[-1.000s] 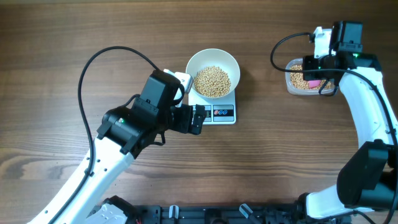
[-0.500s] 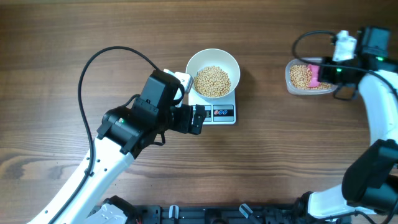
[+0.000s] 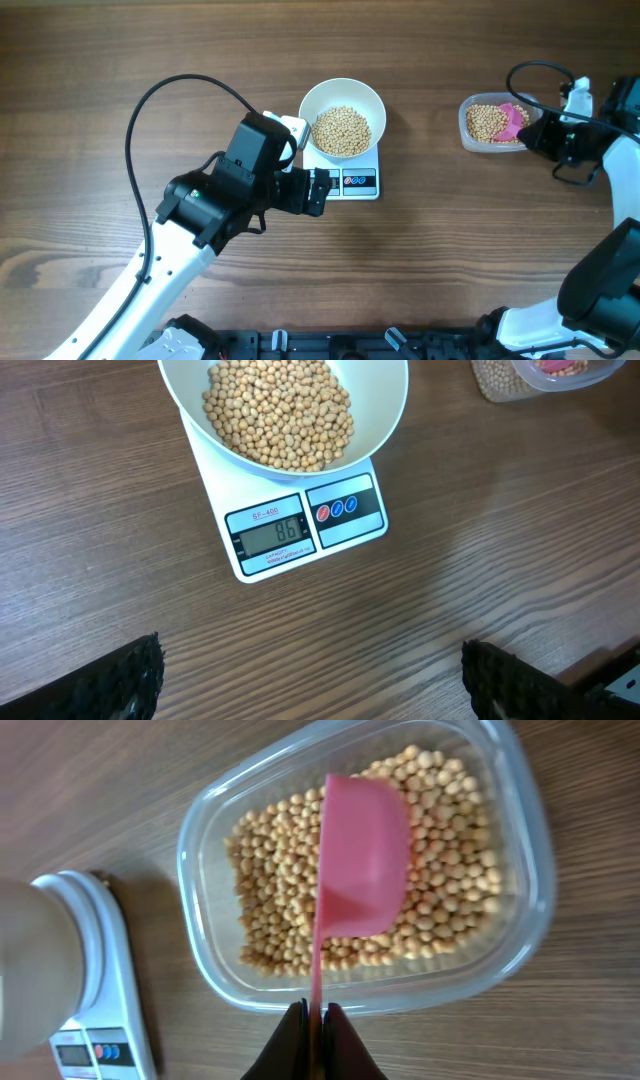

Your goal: Scoop item into bowl and weigh 150g on scale

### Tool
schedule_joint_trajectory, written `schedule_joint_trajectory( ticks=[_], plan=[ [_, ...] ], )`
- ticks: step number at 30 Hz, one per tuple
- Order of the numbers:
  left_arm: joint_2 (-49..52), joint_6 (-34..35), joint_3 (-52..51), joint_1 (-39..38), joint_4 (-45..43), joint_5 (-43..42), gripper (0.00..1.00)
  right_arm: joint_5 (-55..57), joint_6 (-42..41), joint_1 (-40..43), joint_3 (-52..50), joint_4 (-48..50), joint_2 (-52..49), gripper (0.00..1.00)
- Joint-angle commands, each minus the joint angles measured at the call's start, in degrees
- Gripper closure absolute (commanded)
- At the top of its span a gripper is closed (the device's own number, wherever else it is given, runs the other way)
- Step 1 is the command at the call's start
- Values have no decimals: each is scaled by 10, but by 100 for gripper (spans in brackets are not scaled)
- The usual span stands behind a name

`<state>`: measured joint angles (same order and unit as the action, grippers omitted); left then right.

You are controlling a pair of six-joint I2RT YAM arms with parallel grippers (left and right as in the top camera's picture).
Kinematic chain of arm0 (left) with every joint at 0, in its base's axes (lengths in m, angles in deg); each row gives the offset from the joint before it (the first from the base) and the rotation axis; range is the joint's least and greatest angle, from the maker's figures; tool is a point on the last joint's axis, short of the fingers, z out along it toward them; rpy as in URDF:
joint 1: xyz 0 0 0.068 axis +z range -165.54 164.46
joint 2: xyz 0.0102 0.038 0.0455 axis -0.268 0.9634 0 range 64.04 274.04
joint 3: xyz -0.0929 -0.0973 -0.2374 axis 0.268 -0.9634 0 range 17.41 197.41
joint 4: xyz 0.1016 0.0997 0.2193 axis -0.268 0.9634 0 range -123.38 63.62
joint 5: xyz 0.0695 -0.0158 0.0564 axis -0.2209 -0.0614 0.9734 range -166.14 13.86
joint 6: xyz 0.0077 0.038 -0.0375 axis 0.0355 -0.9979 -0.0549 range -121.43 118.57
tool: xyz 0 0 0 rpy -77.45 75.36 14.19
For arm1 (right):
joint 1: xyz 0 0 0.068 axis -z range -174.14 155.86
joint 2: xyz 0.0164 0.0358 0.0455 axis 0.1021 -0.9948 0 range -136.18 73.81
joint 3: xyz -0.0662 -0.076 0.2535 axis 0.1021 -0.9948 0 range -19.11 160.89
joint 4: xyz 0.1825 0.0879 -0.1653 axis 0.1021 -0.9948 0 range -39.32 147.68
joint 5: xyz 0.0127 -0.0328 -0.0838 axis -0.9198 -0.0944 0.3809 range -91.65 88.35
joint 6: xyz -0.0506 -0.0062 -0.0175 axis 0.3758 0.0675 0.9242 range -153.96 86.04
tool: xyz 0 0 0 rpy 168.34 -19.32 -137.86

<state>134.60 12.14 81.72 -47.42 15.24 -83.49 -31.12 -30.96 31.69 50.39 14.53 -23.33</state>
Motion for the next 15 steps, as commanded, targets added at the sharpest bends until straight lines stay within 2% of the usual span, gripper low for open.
schedule_joint_trajectory(
  ticks=[1,15],
  plan=[
    [0,-12,-2,-3,0,5,0,-36,-2,-1,-5,6,-10,94],
    [0,-12,-2,-3,0,5,0,-61,-15,-1,-6,5,-10,96]
  ],
)
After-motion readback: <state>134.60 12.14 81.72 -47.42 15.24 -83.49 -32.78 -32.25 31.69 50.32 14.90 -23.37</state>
